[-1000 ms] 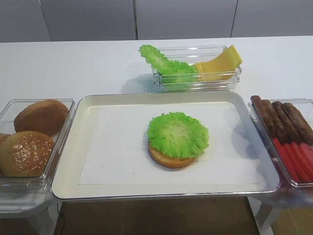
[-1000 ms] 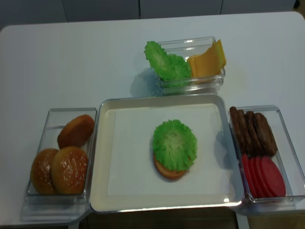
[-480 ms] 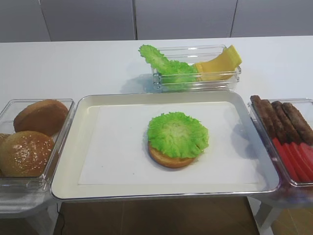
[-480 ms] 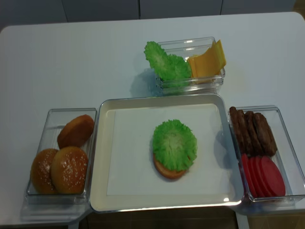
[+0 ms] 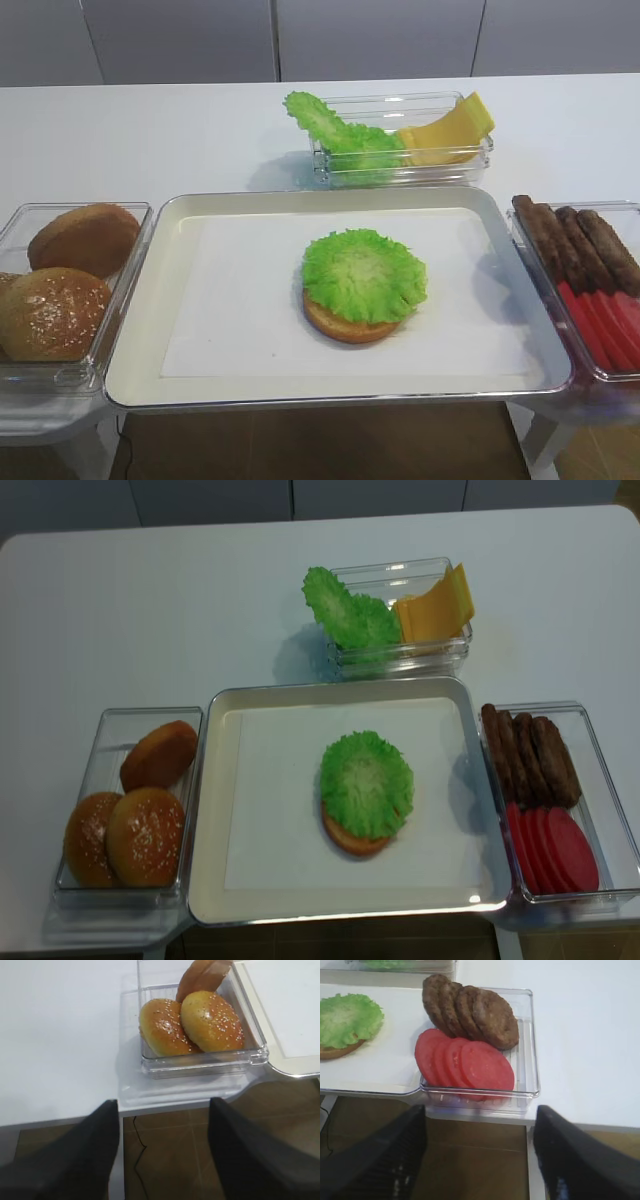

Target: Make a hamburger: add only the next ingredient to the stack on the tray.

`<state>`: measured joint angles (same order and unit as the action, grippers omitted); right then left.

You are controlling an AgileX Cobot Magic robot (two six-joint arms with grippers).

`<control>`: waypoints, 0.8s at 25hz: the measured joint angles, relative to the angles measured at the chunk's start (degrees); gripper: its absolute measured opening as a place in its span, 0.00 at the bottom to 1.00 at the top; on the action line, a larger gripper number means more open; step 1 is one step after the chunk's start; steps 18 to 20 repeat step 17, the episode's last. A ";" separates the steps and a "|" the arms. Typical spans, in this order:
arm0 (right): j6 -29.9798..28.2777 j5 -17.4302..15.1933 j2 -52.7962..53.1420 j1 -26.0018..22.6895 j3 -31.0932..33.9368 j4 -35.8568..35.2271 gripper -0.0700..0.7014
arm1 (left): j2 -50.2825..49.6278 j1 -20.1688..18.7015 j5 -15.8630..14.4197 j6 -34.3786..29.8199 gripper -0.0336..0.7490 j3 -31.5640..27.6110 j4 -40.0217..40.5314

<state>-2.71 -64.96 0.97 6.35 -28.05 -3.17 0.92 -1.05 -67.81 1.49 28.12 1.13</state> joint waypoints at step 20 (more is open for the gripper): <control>0.00 0.12 0.00 -1.05 0.00 0.00 0.74 | 0.00 0.00 0.00 0.00 0.58 0.00 0.00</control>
